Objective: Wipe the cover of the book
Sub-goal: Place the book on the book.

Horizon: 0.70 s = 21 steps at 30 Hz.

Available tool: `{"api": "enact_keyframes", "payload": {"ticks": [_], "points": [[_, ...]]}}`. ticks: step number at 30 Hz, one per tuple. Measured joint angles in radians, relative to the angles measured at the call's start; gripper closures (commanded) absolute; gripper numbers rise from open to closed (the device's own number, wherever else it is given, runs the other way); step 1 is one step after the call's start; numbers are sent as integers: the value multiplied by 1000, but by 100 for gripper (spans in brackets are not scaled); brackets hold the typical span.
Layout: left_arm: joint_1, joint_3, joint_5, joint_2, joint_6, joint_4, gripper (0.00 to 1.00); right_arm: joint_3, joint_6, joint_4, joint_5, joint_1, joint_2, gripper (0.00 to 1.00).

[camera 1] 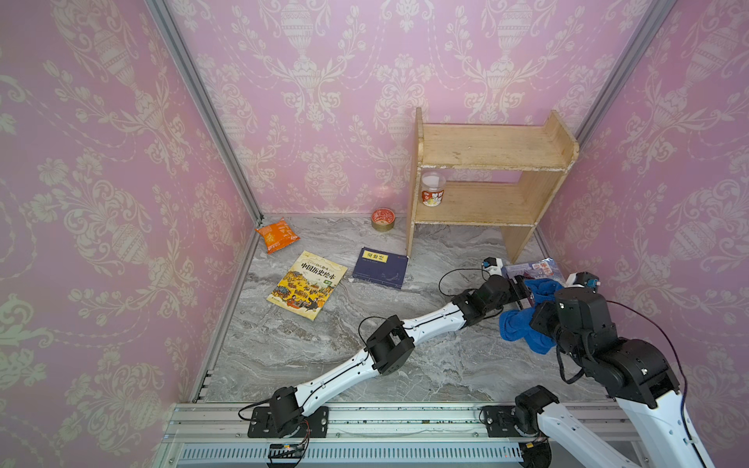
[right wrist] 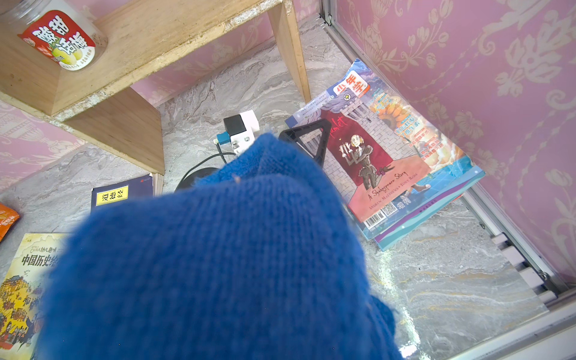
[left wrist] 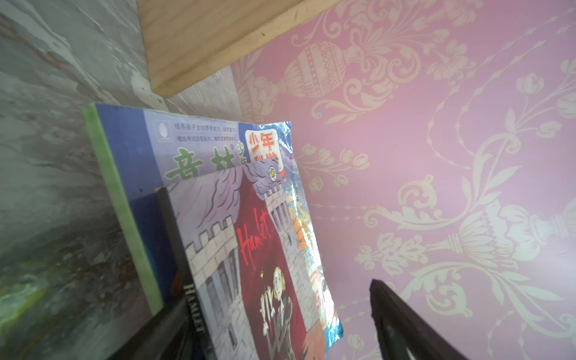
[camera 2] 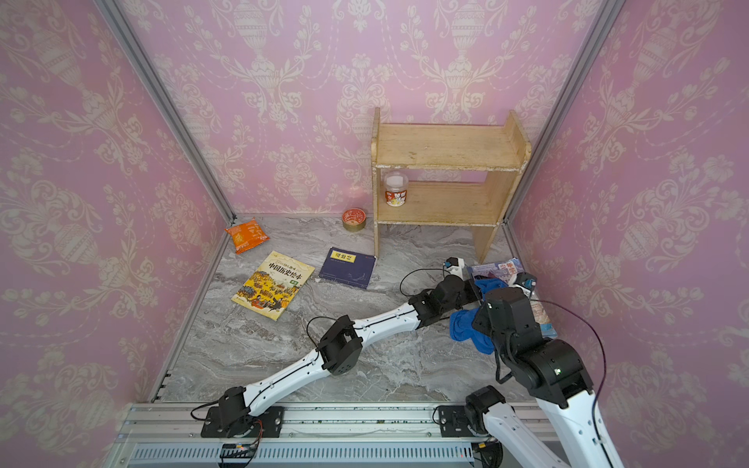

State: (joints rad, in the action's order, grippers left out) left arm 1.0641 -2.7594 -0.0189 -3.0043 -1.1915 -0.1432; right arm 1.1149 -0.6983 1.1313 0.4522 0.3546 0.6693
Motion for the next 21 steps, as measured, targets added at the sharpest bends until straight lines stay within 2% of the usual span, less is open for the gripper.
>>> {"api": "enact_keyframes", "payload": {"ticks": [10,14,21], "points": [[-21,-17,-134,6,25,18,1,0,0,0,-14,0,-8,100],[-21,-17,-176,29,58,82,1,0,0,1,-18,0,-8,100],[-20,115,-197,183,170,204,1,0,0,8,-18,0,-25,100]]}}
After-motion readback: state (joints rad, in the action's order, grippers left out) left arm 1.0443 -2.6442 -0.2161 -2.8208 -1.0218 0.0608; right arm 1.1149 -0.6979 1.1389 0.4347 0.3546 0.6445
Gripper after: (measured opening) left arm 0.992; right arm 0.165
